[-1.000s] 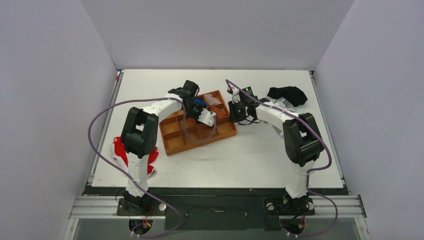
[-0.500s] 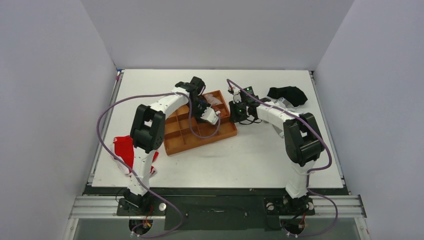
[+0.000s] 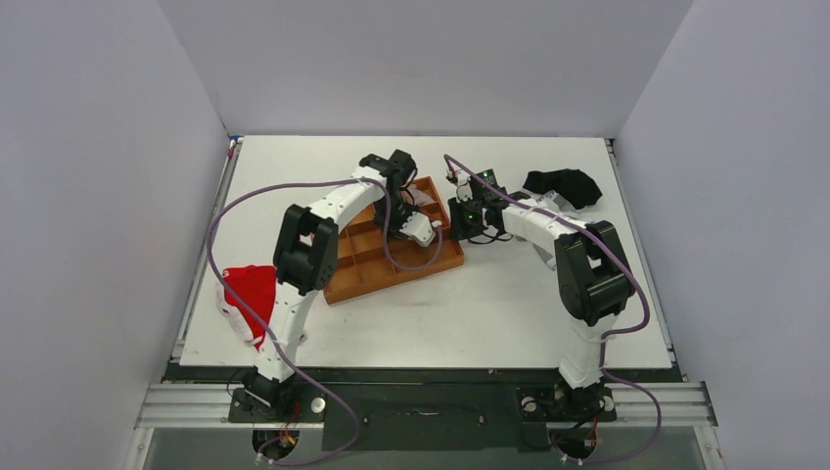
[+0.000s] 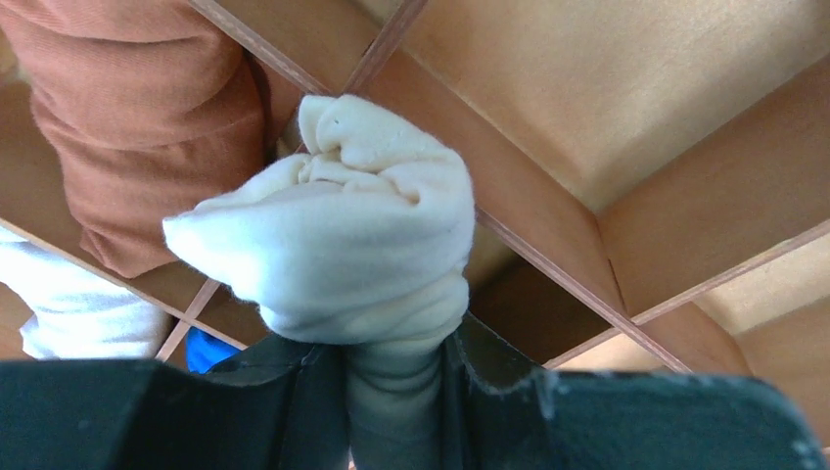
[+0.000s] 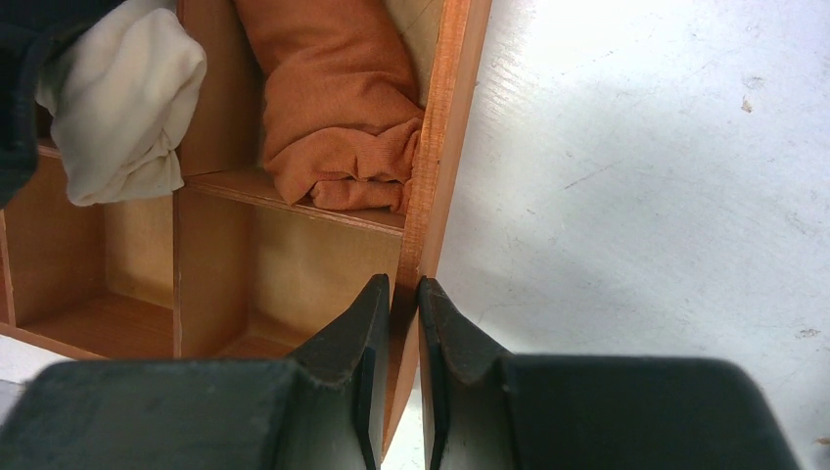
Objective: Roll the underwear
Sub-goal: Place the underwear in the storage box.
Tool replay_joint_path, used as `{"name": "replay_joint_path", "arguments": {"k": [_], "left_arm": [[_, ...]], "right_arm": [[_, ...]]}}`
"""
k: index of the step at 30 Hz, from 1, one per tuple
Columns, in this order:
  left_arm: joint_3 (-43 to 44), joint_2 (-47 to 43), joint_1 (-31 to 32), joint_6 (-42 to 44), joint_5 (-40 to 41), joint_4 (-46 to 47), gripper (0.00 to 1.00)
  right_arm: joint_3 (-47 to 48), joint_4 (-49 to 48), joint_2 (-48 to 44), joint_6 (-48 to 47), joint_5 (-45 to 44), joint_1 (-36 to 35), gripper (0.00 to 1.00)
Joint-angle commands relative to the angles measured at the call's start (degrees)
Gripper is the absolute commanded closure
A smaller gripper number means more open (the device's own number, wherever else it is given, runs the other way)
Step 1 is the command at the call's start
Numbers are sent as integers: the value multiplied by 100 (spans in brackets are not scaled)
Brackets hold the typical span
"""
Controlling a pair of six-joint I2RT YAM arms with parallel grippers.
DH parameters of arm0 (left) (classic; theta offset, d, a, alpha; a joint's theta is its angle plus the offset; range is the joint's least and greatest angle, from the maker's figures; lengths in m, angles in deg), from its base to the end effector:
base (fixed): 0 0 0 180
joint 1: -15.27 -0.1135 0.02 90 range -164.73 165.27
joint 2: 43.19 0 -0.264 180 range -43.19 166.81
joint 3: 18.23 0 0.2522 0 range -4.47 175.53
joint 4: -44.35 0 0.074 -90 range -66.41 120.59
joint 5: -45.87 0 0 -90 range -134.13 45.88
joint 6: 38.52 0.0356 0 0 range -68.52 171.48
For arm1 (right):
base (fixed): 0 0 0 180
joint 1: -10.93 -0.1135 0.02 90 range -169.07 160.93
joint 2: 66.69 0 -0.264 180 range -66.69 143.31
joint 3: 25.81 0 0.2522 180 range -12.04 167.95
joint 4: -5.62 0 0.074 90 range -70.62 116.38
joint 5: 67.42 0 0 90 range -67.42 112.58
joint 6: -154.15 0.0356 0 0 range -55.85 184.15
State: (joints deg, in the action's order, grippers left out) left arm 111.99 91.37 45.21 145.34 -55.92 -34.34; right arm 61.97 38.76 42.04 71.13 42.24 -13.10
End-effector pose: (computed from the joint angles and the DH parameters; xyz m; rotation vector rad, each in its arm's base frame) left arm 0.4036 -0.2408 0.1745 2.5894 1.3617 -0.1620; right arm 0.3635 0.1752 0.1863 -0.5202 2.5036 0.6474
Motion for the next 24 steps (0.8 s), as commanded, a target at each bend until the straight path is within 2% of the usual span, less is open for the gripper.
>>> {"name": "replay_joint_path", "arguments": {"k": [1,16,24], "left_arm": [[98,885,131,-103,811,-698,100],[927,1553,313,-368,1767,-1268,100],[1023,1703,363,-522,2298,-1371,100]], "right_arm": [[-9,230,-159,5,250,-21,100],[-14,172,-82,18,259,-31,100],[-20,125,-56,31,291,-35,100]]}}
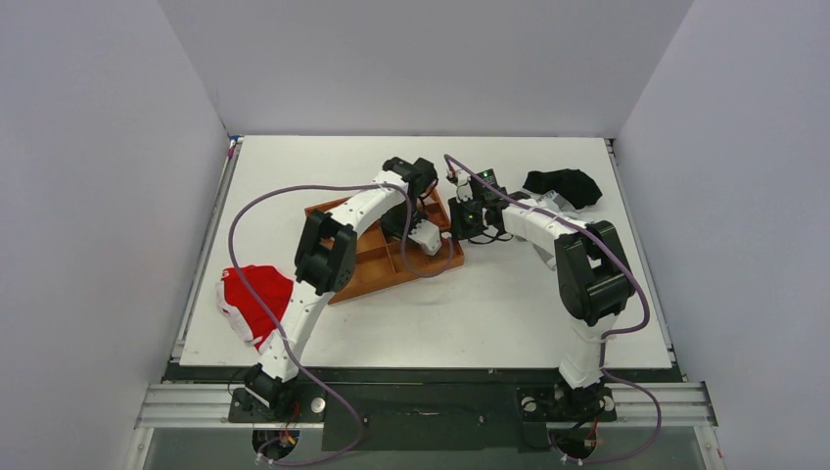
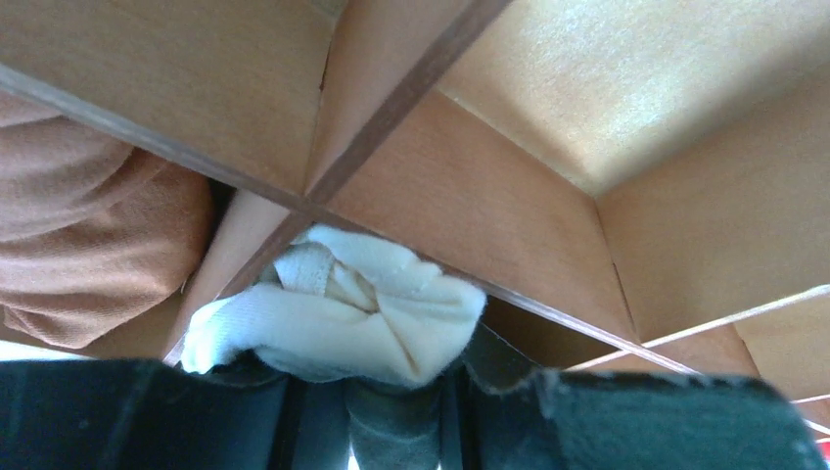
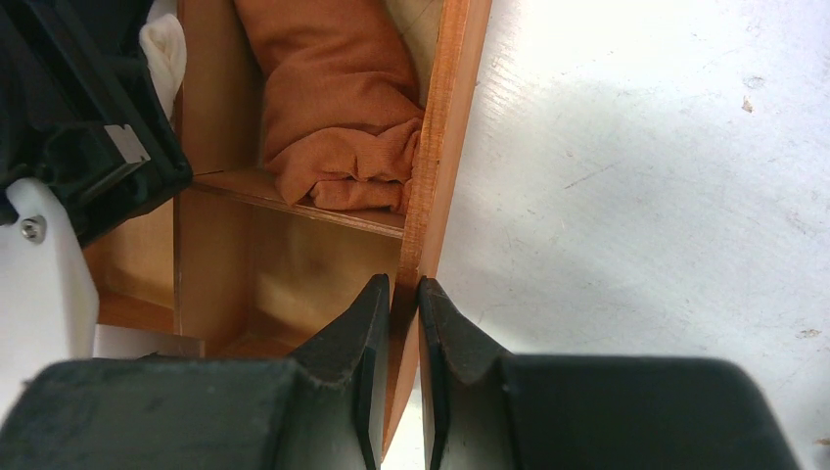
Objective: Roll the underwear
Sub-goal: Place the underwear in the storage box.
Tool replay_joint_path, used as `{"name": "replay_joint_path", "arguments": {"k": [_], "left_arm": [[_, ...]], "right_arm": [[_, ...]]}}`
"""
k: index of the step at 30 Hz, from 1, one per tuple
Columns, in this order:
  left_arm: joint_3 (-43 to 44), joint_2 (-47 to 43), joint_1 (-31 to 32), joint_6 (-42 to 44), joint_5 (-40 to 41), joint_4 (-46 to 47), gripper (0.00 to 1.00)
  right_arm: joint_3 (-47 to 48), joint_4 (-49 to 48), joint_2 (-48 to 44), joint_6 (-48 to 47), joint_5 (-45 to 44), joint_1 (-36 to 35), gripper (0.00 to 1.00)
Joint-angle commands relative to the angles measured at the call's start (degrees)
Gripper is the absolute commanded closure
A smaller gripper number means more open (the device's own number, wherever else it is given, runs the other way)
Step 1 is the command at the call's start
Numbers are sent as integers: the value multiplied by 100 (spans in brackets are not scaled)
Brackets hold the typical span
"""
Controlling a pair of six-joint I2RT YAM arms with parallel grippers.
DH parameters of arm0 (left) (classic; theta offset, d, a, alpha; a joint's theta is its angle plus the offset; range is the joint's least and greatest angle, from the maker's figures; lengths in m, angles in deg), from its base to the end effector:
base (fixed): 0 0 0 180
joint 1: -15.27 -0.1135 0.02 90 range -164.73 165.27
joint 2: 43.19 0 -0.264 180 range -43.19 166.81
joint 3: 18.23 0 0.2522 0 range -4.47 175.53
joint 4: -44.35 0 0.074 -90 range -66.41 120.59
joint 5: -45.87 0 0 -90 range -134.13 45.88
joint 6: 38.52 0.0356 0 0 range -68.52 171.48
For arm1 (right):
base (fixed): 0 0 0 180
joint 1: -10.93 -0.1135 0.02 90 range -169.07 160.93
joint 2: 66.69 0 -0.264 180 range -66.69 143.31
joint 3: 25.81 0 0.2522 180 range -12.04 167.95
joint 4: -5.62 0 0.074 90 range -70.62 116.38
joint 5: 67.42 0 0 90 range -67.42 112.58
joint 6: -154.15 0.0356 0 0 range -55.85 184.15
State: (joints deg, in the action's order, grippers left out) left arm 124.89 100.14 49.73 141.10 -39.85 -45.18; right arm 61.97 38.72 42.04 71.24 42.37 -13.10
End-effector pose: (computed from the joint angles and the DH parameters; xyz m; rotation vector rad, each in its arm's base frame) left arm 0.4009 -0.2719 0.1607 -2.7462 -1.4580 -0.1062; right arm 0.3635 0.1753 0.1863 -0.5189 2.5034 0.6511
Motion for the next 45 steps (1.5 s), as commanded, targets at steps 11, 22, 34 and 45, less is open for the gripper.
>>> {"name": "replay_joint_path", "arguments": {"k": [11,22,34,45], "left_arm": [[26,1109,65,-110,1266,-527,100],[120,1197,95,-78,1105,-718,82],[-388,605,-55,-90,585,-255,51],[-377,252,-178,-52,145,-239,40]], "right_arm": [[-13,123,-10,34,306,-31,100],[-12,106,-38,44,319,-29,100],[6,146,-21,30,273,-21,100],[21,167,-4,-6,231,-22,100]]}}
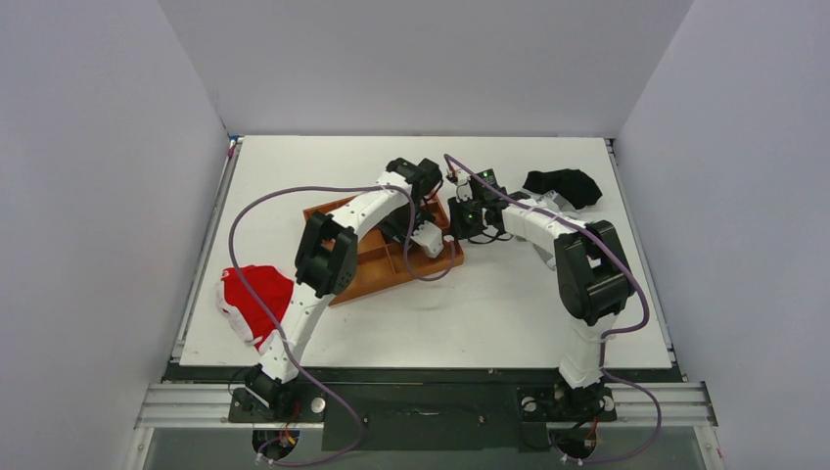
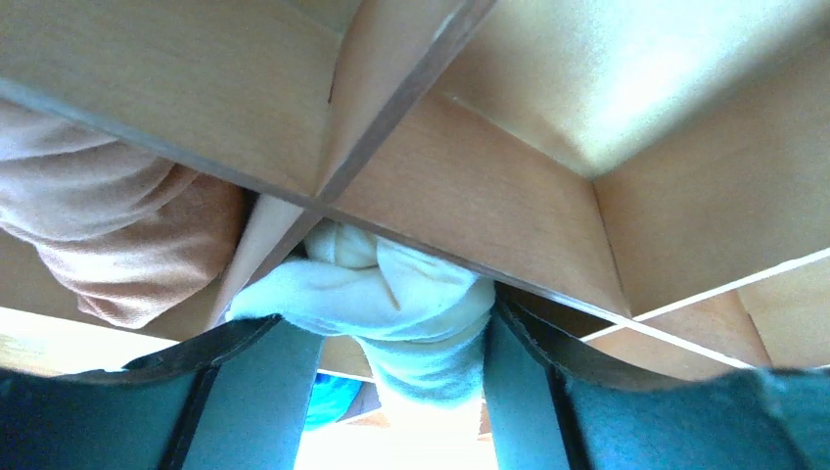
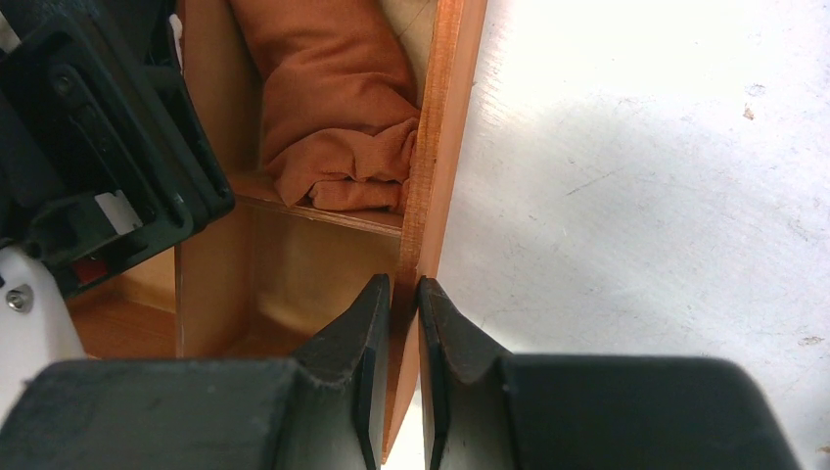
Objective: Roll the underwear
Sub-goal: Place the underwear in the storage box.
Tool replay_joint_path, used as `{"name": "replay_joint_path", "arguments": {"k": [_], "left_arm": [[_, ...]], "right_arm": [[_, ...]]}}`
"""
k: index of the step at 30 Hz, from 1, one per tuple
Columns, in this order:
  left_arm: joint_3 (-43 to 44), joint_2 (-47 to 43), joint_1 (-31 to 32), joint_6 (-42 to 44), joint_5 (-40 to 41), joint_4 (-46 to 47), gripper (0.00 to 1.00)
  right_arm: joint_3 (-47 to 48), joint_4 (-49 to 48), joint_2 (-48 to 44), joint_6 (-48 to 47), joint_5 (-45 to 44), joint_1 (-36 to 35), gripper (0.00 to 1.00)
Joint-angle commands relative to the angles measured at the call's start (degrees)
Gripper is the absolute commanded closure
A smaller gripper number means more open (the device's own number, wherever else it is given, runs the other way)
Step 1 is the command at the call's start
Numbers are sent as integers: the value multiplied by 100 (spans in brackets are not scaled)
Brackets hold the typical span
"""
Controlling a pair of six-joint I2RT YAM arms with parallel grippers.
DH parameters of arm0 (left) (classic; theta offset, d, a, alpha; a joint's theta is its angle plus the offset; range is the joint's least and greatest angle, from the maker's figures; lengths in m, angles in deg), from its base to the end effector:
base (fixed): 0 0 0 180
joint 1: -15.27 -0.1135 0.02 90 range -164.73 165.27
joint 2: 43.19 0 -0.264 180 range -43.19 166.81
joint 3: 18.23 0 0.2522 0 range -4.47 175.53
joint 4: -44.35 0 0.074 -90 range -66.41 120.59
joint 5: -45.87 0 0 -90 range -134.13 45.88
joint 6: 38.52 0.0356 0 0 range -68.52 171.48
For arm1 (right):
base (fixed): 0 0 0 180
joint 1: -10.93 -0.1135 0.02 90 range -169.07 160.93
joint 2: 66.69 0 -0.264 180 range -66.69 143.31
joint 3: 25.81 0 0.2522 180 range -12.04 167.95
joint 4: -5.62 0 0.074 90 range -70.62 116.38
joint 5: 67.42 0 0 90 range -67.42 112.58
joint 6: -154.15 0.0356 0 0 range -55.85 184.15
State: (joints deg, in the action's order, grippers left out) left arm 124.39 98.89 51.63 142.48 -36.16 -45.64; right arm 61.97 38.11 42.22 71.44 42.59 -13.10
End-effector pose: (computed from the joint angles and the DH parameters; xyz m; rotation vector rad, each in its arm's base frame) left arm 0.3907 -0.2815 0.1689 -2.7602 -1.3665 -0.1974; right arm 0.3645 0.1759 0.1858 -0.5165 2.4968 0.6581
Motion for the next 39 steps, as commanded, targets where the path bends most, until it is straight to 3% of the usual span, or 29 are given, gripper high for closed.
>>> {"name": "replay_joint_path", "arguments": {"k": [1,7,13,39], "left_arm": [[-322,356,-375,-177,-254,-196,40],[-106,285,-439,-155,-496,-250,39],[-66,164,-528,-141,-665,-304,32],[107,-452,-938,-25,-1512,-510,31]], "right_arm": [[17,229,-20,-26,219,-22,100],[9,221,-28,-26,235,-19,100],[16,219,-7,-26,232,-27,100],[87,243,98,-18,197,-32,100]]}}
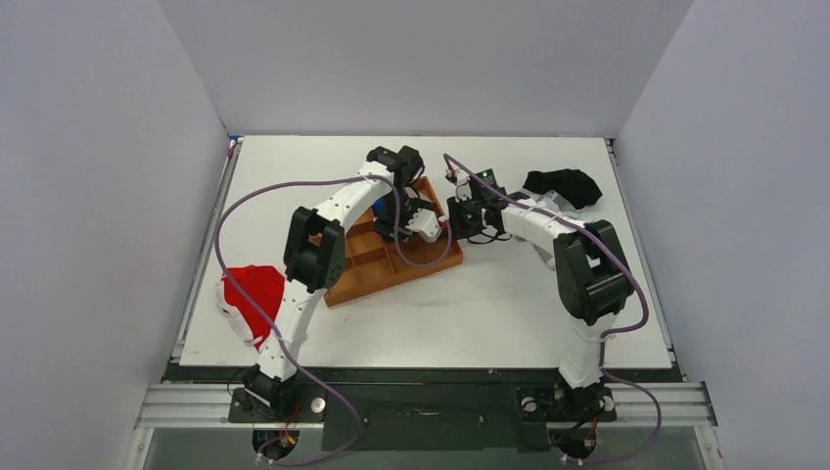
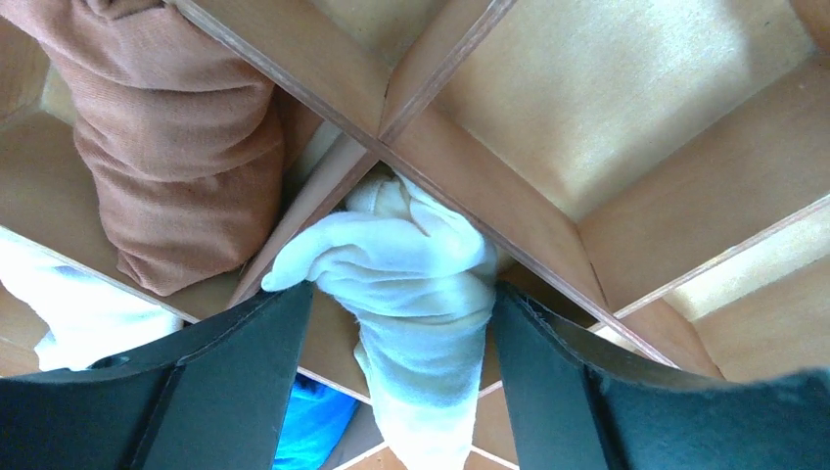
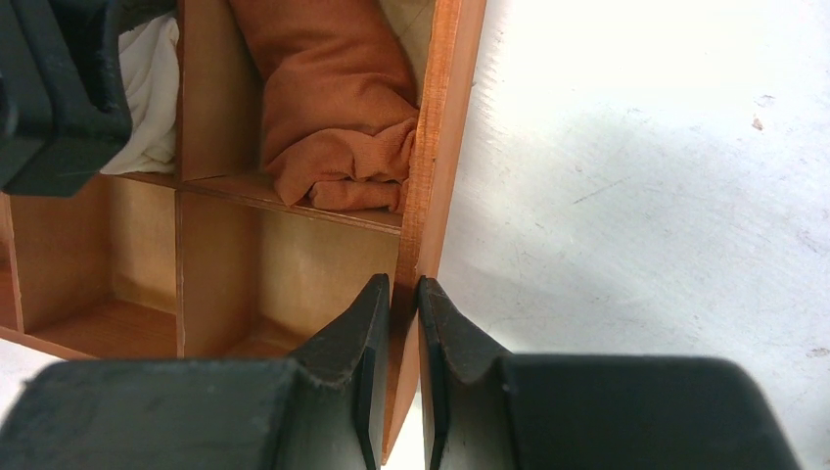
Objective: Roll the underwear
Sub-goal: Place the underwear in the storage box.
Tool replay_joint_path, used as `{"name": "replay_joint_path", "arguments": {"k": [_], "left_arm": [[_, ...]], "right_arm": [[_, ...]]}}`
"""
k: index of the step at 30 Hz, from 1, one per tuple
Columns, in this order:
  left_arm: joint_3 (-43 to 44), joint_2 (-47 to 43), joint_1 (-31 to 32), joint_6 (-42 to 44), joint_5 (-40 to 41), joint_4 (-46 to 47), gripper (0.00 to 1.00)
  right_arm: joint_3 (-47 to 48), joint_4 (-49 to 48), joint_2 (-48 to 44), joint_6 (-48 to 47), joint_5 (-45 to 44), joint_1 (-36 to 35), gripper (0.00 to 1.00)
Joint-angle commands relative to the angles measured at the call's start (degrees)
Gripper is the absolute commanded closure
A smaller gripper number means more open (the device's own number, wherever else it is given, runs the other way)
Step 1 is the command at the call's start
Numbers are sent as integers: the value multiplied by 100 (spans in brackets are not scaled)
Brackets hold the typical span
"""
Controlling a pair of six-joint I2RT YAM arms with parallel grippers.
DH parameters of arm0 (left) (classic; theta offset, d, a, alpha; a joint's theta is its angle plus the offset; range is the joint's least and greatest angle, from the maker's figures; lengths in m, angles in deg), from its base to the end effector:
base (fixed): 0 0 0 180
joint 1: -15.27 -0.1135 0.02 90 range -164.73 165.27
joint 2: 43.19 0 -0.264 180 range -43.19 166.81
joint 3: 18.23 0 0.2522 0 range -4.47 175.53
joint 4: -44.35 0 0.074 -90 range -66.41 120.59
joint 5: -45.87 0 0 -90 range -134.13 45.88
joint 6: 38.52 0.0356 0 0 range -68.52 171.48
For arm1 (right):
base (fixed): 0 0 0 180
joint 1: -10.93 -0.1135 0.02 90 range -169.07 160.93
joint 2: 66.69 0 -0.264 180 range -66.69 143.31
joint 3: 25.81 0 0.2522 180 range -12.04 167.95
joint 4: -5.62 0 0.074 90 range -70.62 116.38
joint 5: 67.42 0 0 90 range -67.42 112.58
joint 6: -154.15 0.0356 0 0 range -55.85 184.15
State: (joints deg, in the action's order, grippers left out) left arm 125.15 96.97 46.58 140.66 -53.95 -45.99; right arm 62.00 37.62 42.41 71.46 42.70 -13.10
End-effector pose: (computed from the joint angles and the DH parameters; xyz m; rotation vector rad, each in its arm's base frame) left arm 0.4069 -0.2546 0.1879 2.6154 1.4877 -0.1896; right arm 0.3655 0.1763 0.1853 -0.5171 2.4908 0.6614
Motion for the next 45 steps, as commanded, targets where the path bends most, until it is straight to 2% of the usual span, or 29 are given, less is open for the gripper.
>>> {"name": "replay_joint_path", "arguments": {"k": [1,30,40,45], "left_arm": [[55,-285,-450,163,195,-499,31],[508,-744,-932,33,-1617,-831,31],[656,-815,-945,-106,-2182,-994,35],[546,-781,-935,-204,-2166,-791,40]], "right_arm": [[93,293,82,-20,190,-27,100],[130,294,144,-10,182,-74,100],[132,292,163,-19,176,-68,100],[131,293,159,-19,172,-65,100]]}}
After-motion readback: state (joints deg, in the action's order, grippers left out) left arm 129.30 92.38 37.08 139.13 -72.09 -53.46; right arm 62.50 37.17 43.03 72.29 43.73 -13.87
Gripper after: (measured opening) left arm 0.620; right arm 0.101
